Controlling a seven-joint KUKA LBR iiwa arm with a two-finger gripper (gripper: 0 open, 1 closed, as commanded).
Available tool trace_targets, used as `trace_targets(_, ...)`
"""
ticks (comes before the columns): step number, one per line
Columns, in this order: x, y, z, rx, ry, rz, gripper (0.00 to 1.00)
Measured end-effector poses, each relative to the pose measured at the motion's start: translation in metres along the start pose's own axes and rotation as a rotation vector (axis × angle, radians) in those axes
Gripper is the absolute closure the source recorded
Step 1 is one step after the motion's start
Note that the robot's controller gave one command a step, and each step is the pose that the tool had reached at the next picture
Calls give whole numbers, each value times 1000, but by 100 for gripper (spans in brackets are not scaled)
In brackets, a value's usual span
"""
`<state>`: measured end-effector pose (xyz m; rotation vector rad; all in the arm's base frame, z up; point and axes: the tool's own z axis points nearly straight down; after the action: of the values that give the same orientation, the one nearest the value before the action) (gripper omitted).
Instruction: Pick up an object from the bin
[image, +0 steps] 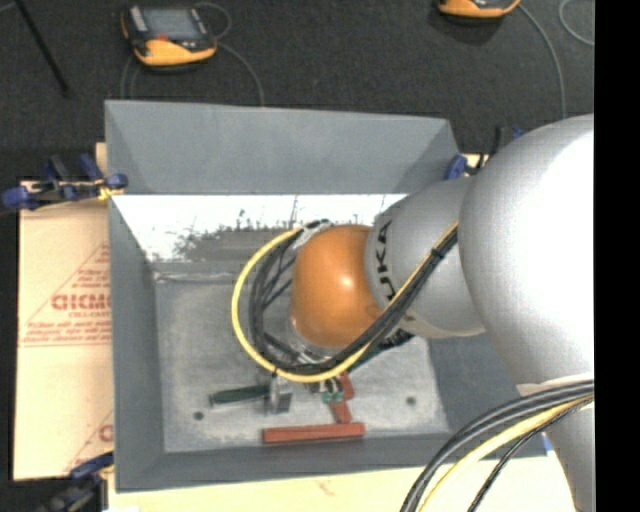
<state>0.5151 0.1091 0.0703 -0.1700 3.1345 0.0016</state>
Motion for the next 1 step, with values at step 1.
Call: trace_targets(1,-15,7,-16,2,6,-129,100)
